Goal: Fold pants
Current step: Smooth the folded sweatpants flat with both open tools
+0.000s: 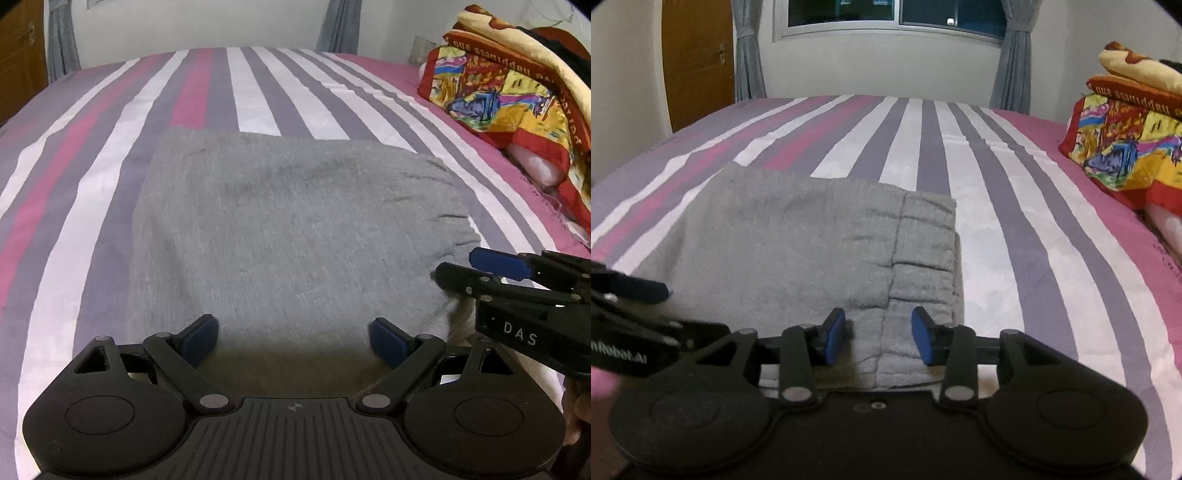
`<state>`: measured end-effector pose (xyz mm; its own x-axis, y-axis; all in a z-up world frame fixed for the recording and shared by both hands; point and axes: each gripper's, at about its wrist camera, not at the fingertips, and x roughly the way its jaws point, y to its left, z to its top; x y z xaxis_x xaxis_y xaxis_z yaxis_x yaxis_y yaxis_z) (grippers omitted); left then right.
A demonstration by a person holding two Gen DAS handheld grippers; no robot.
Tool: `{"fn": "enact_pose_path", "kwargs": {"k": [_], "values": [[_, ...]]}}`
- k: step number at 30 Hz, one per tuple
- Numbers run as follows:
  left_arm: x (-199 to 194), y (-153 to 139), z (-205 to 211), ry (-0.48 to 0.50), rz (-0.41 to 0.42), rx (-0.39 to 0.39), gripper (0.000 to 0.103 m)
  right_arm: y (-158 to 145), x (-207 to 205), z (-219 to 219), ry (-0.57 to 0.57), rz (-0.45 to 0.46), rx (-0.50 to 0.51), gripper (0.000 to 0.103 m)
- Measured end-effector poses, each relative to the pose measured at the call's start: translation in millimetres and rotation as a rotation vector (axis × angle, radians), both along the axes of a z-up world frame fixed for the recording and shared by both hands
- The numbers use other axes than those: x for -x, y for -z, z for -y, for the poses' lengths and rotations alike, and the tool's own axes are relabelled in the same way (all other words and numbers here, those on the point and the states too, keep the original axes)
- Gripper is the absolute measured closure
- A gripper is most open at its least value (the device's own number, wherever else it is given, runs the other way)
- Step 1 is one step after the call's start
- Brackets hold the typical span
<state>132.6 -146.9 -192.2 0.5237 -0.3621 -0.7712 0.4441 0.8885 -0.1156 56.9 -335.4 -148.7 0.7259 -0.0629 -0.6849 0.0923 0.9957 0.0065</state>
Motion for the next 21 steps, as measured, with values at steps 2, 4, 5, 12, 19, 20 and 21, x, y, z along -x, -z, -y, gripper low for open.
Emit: {"fn": "enact_pose_path", "kwargs": {"k": [2, 4, 5, 12, 19, 20, 21], "values": [[-1, 0, -1, 0.006, 0.002, -0.002, 0.014, 4, 0, -1, 0.003, -0.008, 0.000, 0.062], [0, 1, -3, 0.007, 0.003, 0.000, 0.014, 6, 1, -1, 0.010, -0.002, -0.005, 0.062], [0, 1, -3, 0.008, 0.005, 0.001, 0.014, 8, 4, -1, 0.013, 0.003, -0.004, 0.062], [1, 2, -2, -0.003, 0.011, 0.004, 0.013, 11, 9, -2, 0.014, 0.038, -0.017, 0.056], [3, -4, 0, -0.048, -0.007, 0.001, 0.013, 5, 5, 2, -0.015, 0.003, -0.037, 0.054], [4, -5, 0, -0.054, -0.007, 0.003, 0.013, 4, 5, 2, -0.020, -0.002, -0.040, 0.054], [5, -5, 1, -0.054, -0.004, 0.003, 0.013, 3, 5, 3, -0.028, -0.007, -0.037, 0.054]]}}
